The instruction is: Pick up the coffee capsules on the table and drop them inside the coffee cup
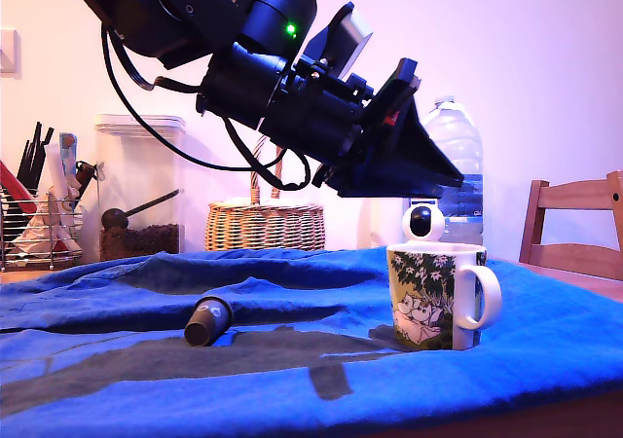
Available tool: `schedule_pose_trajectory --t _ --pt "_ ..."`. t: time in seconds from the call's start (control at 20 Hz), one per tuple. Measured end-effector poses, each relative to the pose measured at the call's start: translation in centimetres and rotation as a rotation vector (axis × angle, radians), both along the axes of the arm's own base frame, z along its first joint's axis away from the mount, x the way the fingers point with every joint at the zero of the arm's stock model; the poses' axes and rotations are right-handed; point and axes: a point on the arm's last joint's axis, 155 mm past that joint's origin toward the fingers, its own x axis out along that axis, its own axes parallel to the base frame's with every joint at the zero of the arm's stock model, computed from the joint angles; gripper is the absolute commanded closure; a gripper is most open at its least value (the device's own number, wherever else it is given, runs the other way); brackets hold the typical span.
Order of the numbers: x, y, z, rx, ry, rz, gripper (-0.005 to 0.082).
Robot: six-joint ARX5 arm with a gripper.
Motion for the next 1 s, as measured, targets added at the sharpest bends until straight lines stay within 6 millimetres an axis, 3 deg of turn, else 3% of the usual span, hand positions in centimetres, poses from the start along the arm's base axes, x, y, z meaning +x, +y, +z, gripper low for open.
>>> schedule_pose_trajectory --t 0.25,0.5,0.7,1.0 --pt "-0.2 1.6 0.1 0.080 0.008 0.047 0.0789" --pt "-0.9 2.9 2.5 0.103 -0.040 0.047 0.0789" --pt "-0.4 3.5 2.5 0.123 -0.065 0.085 0.0789" --pt "-2.1 5.6 2.6 0.106 -0.096 0.104 0.0789"
